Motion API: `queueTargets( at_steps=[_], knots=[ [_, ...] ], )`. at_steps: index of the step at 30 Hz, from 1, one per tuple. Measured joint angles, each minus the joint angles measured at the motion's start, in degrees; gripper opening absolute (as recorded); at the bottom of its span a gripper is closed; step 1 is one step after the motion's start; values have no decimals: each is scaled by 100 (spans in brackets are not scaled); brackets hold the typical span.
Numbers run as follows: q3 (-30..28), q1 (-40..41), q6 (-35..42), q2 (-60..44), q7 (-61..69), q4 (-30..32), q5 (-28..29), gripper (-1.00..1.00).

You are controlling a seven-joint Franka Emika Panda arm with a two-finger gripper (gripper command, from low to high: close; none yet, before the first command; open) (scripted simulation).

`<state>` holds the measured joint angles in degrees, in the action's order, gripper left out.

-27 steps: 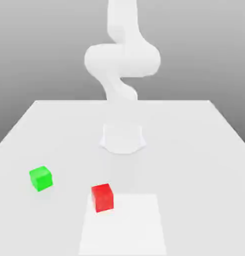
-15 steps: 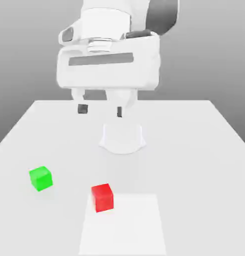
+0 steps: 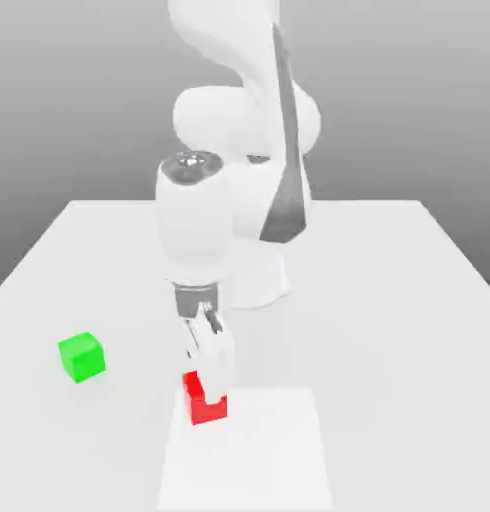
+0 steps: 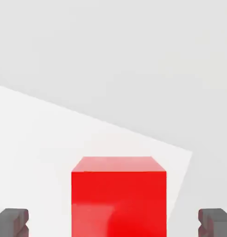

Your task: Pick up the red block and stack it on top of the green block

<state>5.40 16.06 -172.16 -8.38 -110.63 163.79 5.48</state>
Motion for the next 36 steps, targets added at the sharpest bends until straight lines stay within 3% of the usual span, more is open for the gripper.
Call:
queueTargets(
  at_steps=[1, 8, 15, 26, 33, 34, 36],
  knots=[
    [-147, -128, -175, -205, -56, -28, 77, -100],
    [-186, -161, -230, -256, -82, -35, 111, -100],
    [60, -124, 869, 1037, 435, 153, -608, -100],
    [-1485, 1956, 1797, 1949, 62, 130, -111, -100],
    [-1575, 2006, 628, 711, 446, 75, -666, -100],
    [-1534, 2022, 509, 584, 511, 69, -759, 100],
    [-1534, 2022, 509, 584, 511, 69, -759, 100]
  ],
)
